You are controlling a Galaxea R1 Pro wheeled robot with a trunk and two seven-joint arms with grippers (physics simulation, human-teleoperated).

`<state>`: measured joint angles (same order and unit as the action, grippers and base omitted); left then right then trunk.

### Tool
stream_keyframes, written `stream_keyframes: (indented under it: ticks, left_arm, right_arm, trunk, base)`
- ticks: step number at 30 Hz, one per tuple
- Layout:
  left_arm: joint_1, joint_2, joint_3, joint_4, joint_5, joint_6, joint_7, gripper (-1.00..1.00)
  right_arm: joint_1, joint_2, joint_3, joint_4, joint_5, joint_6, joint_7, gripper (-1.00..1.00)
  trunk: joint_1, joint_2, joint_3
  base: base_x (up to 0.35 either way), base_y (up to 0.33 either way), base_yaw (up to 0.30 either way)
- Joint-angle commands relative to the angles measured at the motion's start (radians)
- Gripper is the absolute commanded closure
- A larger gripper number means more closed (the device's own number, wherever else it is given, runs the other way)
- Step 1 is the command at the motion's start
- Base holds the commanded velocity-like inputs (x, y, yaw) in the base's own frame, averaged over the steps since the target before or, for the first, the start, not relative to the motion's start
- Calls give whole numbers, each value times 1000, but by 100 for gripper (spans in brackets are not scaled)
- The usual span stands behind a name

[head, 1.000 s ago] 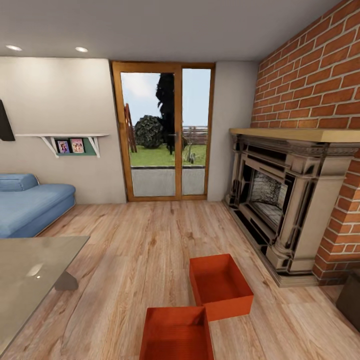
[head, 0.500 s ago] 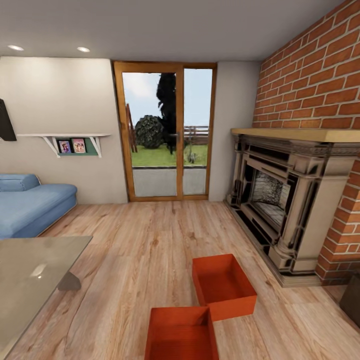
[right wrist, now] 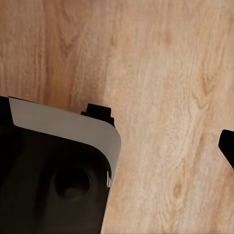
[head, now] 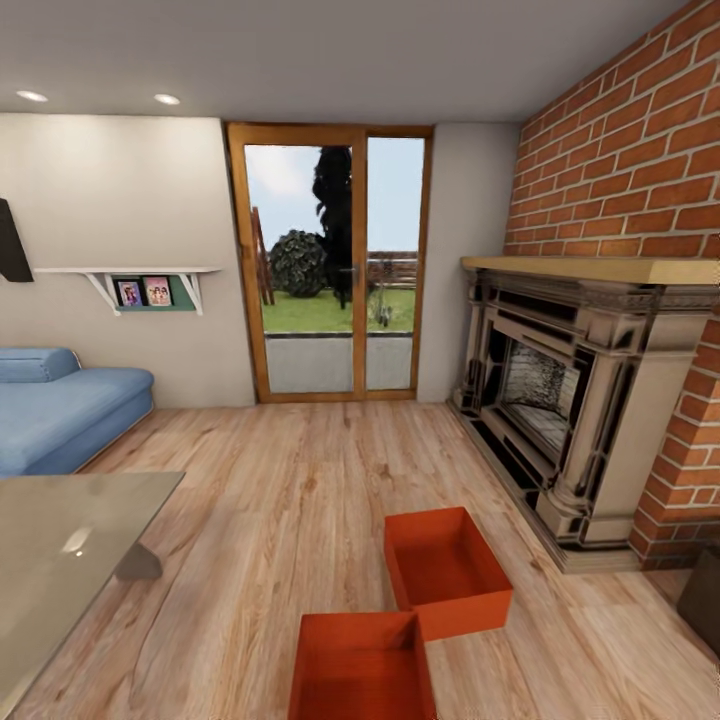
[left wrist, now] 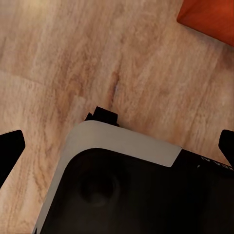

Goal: Move the two storage containers from the living room to the garage. In the garage, place one container on the floor and stack the other container on top of it (either order is fine).

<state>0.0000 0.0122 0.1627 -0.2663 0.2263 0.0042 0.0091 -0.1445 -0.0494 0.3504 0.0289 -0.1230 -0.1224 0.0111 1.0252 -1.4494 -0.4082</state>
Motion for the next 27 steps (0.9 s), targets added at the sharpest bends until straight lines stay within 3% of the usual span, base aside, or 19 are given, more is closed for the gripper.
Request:
stream_keyframes:
  ticks: [1, 5, 19, 27]
  left_arm:
    - [0, 0, -2, -1, 10, 0, 1, -100]
    - [0, 0, -2, -2, 11, 0, 1, -100]
    - [0, 1, -3, -1, 12, 0, 0, -100]
    - [0, 2, -3, -1, 12, 0, 0, -100]
  right_arm:
    - [-1, 0, 9, 3, -10, -6, 1, -100]
    - [-1, 0, 9, 3, -10, -5, 1, -100]
    - [-1, 0, 9, 3, -10, -2, 1, -100]
    - [-1, 0, 7, 3, -10, -8, 1, -100]
  trunk:
    - [0, -1, -1]
    - [0, -1, -1]
    - [0, -1, -1]
    - [0, -1, -1]
  base:
    - [-100, -130, 0]
    - [-138, -180, 0]
    - [-5, -6, 1]
    - [0, 0, 111]
